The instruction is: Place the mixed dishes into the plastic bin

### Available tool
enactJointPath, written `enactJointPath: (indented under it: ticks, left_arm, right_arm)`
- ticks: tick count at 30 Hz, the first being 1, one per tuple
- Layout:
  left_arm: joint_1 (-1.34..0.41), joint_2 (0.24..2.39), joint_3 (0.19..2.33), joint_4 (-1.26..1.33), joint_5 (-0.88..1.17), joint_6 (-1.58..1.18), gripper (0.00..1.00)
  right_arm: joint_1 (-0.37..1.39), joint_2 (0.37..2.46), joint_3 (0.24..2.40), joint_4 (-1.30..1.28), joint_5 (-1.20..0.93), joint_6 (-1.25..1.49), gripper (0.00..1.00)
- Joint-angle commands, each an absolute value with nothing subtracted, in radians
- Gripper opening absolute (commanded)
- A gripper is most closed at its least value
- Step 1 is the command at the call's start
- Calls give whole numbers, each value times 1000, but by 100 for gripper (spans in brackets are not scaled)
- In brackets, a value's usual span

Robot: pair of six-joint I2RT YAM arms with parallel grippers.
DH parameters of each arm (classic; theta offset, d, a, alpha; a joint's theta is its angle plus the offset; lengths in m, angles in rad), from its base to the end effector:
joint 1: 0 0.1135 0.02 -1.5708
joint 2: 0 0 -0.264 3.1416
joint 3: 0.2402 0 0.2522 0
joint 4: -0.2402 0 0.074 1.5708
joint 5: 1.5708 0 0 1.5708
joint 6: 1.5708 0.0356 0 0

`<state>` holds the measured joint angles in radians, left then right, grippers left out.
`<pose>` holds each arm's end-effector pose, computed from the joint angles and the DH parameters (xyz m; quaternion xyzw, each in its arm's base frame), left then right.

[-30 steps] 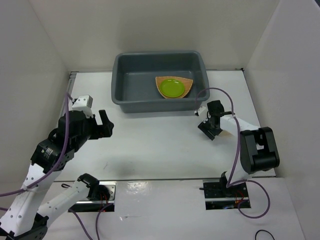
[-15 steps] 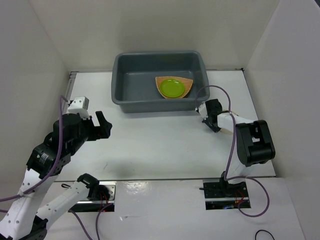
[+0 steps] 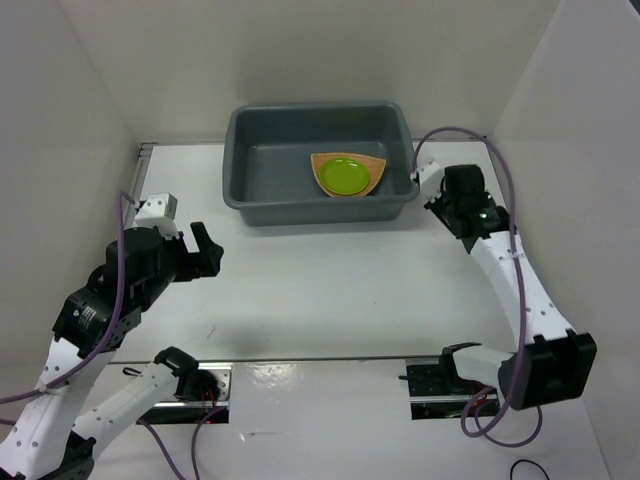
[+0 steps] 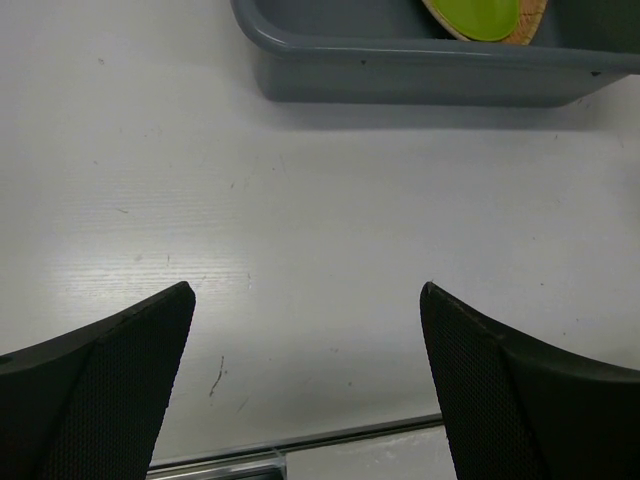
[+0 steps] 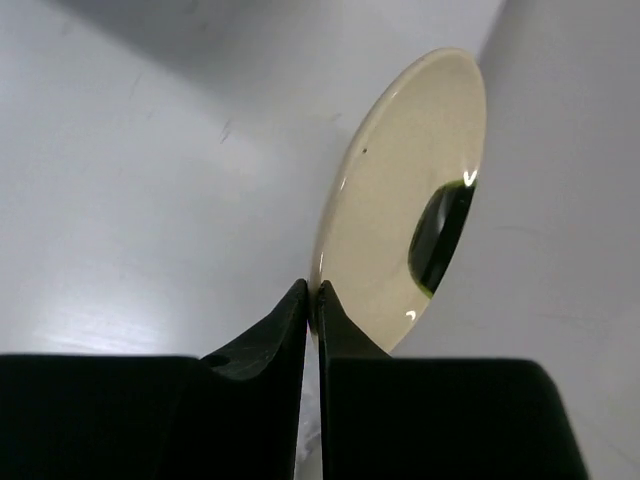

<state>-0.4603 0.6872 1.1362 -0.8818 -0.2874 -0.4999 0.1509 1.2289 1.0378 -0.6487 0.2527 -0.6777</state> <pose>0.1019 -0.0393 0.3960 -0.0936 0.8321 -0.1393 0.5287 0.2542 0.0297 0.2938 -0.3317 0.8662 -0.2060 0.3117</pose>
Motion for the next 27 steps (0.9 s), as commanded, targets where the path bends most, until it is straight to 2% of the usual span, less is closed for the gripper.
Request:
enactJointPath:
  ticks: [1,6,12,20,27]
  left_arm:
    - [-456,684,1129,-841,-317,-499,100]
    - [-456,684,1120,-831,-327,-499,100]
    - [-456,703,1120,-831,-345,-520,100]
    - [-456,730,1111,-831,-408,-540,100]
    - [-456,841,1120,-841,-454,-540,100]
  right_arm:
    - [161,1166,1213,-765,276,-723,0]
    - [235,1207,1420,-778,264,-741,0]
    - [331,1451,1620,-764,284,-773,0]
    - [566,1824,1933,-739,328,-845,0]
    - [600,2181,2261,-782,241,-821,0]
